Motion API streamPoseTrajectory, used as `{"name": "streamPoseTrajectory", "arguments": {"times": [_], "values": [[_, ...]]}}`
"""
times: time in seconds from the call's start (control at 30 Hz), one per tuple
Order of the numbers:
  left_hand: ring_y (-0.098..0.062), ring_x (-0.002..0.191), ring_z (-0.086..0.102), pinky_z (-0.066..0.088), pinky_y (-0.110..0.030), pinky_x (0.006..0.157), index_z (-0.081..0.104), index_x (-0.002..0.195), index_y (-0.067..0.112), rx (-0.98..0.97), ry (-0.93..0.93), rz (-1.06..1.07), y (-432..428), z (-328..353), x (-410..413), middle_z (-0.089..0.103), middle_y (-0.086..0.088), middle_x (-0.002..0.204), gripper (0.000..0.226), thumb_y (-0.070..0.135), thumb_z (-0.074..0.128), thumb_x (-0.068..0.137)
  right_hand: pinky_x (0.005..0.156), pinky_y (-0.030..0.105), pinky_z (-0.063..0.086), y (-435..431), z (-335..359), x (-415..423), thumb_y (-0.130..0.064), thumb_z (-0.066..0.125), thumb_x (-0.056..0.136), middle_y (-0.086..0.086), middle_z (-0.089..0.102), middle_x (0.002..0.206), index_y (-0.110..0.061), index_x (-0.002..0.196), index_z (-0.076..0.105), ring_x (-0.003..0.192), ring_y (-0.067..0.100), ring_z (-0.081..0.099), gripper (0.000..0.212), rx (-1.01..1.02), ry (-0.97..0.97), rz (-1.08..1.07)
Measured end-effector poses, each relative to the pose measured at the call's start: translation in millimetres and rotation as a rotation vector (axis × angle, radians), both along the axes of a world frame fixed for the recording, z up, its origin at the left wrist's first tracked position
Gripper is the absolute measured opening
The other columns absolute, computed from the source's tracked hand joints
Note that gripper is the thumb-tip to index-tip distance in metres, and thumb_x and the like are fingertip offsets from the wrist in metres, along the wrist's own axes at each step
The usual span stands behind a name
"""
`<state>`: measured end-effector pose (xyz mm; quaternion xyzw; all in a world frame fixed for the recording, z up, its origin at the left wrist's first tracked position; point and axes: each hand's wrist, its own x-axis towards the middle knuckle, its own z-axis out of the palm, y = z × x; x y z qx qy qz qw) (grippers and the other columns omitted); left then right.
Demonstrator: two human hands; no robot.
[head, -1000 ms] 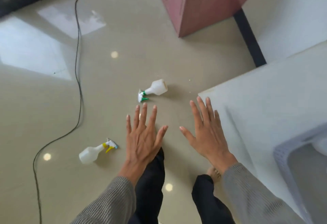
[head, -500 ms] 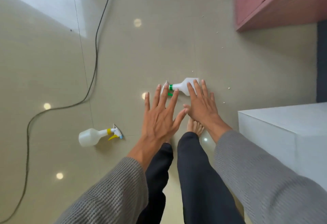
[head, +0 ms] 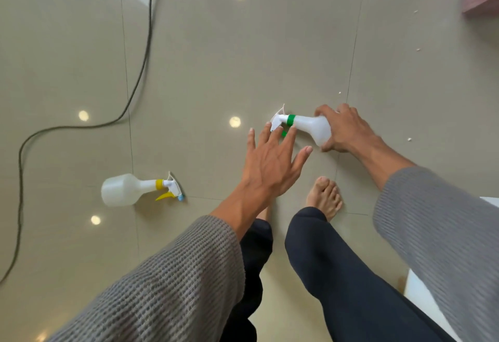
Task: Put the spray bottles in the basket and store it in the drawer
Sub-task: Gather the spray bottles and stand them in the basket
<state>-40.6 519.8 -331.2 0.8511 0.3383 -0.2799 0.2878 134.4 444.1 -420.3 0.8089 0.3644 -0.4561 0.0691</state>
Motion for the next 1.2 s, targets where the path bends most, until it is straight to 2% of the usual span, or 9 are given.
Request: {"name": "streamPoseTrajectory", "arguments": {"times": [0.17,0.33,0.43,0.53,0.7,0.9,0.97,1.03,1.2], "values": [[-0.032,0.132,0.047,0.039,-0.042,0.105,0.043,0.144,0.013,-0.192,0.067,0.191,-4.9,25.3,5.7,0.057,-0.013,0.138,0.056,0.05,0.035,0.102,0.084,0.035,0.045,-24.9,41.8,-16.4,-0.029,0.087,0.06,0.013,0.039,0.121,-0.031,0.135,0.044,0.116,0.036,0.041,0.087,0.161,0.012,-0.312],[-0.023,0.141,0.041,0.033,-0.037,0.116,0.028,0.155,0.017,-0.567,0.001,0.555,-22.9,106.8,36.8,0.044,-0.008,0.153,0.066,0.052,0.042,0.1,0.083,0.029,0.044,-53.9,149.5,-41.5,-0.038,0.084,0.065,0.009,0.039,0.124,-0.029,0.133,0.048,0.116,0.029,0.045,0.078,0.444,-0.103,-0.628],[-0.013,0.126,0.054,0.041,-0.025,0.103,0.038,0.149,0.023,-0.628,-0.133,0.613,-33.4,167.8,61.3,0.058,0.003,0.136,0.06,0.051,0.049,0.098,0.081,0.028,0.046,-66.2,222.9,-56.9,-0.039,0.081,0.069,0.008,0.04,0.127,-0.025,0.133,0.049,0.117,0.028,0.048,0.073,0.6,-0.234,-0.8],[0.002,0.089,0.066,0.046,-0.014,0.075,0.06,0.12,0.035,-0.608,-0.278,0.502,-47.4,225.0,77.7,0.07,0.018,0.1,0.032,0.052,0.057,0.093,0.08,0.033,0.053,-77.8,288.9,-72.3,-0.033,0.088,0.067,0.007,0.04,0.13,-0.023,0.132,0.045,0.117,0.028,0.048,0.078,0.708,-0.416,-0.931],[0.004,0.091,0.068,0.058,-0.02,0.075,0.061,0.113,0.041,-0.641,-0.381,0.305,-85.8,296.5,88.7,0.072,0.02,0.1,0.042,0.062,0.07,0.079,0.092,0.042,0.056,-116.1,358.7,-108.8,-0.016,0.092,0.065,0.008,0.029,0.144,-0.022,0.139,0.036,0.133,0.025,0.042,0.093,0.771,-0.482,-1.185],[0.006,0.1,0.064,0.051,-0.01,0.081,0.06,0.12,0.046,-0.64,-0.366,-0.127,-148.4,327.0,78.6,0.069,0.025,0.109,0.05,0.058,0.076,0.074,0.11,0.043,0.045,-188.6,403.8,-162.5,0.003,0.078,0.071,0.007,0.041,0.143,-0.023,0.138,0.032,0.134,0.022,0.047,0.085,0.978,-0.484,-1.57],[0.003,0.103,0.064,0.051,-0.013,0.084,0.06,0.12,0.045,-0.643,-0.396,-0.277,-171.7,337.3,74.4,0.068,0.026,0.112,0.049,0.057,0.077,0.075,0.106,0.031,0.048,-216.9,421.8,-179.6,-0.004,0.067,0.071,0.0,0.052,0.138,-0.038,0.133,0.036,0.129,0.012,0.052,0.077,1.072,-0.429,-1.783],[-0.001,0.108,0.064,0.052,-0.021,0.088,0.061,0.125,0.041,-0.657,-0.419,-0.412,-192.2,348.5,71.7,0.067,0.025,0.116,0.053,0.057,0.077,0.076,0.101,0.022,0.05,-245.1,438.8,-190.7,-0.01,0.064,0.076,-0.003,0.059,0.131,-0.031,0.133,0.046,0.125,0.011,0.056,0.063,1.17,-0.462,-1.899],[0.001,0.118,0.059,0.047,-0.021,0.095,0.06,0.13,0.037,-0.701,-0.431,-0.809,-262.9,378.0,65.7,0.064,0.023,0.127,0.062,0.049,0.079,0.073,0.093,0.008,0.045,-321.4,479.0,-198.7,-0.029,0.057,0.09,-0.003,0.063,0.128,-0.009,0.131,0.057,0.118,0.007,0.061,0.046,1.126,-0.711,-1.758]]}}
